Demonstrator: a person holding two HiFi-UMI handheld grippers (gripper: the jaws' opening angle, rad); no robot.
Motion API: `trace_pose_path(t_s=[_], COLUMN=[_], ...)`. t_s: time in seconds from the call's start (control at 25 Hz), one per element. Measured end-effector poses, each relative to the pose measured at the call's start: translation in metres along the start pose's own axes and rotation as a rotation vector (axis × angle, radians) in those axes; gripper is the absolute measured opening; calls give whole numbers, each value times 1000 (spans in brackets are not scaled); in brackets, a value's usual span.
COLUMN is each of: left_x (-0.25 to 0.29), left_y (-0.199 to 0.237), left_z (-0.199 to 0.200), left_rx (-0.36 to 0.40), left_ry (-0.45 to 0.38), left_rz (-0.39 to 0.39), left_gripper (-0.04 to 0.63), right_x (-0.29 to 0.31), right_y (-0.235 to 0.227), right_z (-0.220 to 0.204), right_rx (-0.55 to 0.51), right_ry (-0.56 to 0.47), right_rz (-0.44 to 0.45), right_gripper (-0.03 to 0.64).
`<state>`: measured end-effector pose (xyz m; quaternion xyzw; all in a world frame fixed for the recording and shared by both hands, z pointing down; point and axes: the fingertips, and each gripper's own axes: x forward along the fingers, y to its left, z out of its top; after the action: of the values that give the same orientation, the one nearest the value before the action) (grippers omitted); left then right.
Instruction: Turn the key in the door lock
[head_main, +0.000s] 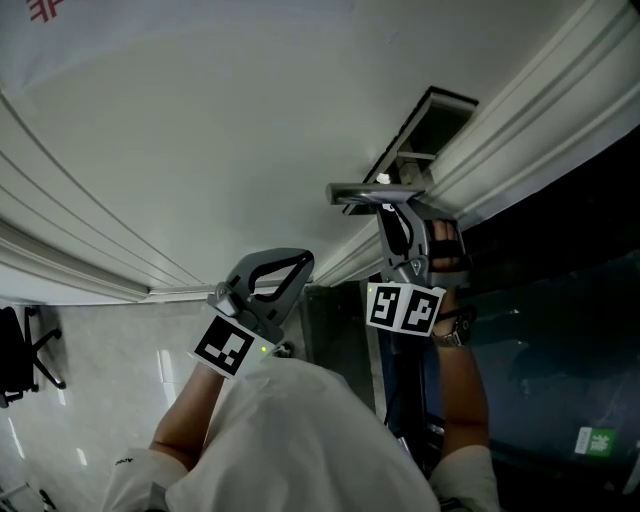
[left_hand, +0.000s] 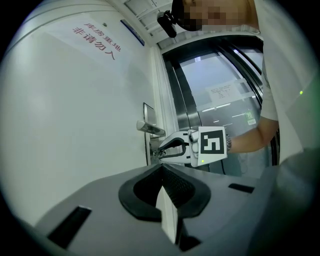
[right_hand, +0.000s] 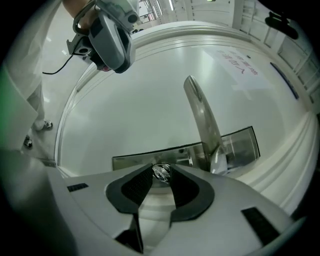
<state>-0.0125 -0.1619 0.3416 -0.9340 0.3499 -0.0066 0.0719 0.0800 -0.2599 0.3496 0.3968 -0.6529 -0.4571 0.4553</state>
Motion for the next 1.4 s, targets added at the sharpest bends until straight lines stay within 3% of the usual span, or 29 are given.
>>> trace_pose_path(t_s=[0.32,0.64,1.0,1.24,1.32,1.4], left_x=[-2,-1,-2,-1,1,2], left_y=[3,1,-6,-12,-15,-16], left_z=[-8,-6,-8,-10,-11,-11], left_rx=[-17,-40,-57,-70,-73,-75], left_ry=[17,2,20,32,38,44], left_rz=[13,39,55,58,58,59], left_gripper=[3,3,3,3,4,3], right_x=[1,1,1,2,2,3], right_y=[-7,-17,-17,-14,-14,-15], right_z=[2,-6,-18,-25,-26,-25], right_rx=[302,993,1621,2114,2229,2225], right_ry=[-13,-102,-197,-277,-310,-331], right_rz=[-90,-121,-92,-8,38,81], right_gripper=[27,18,17,17,17,17])
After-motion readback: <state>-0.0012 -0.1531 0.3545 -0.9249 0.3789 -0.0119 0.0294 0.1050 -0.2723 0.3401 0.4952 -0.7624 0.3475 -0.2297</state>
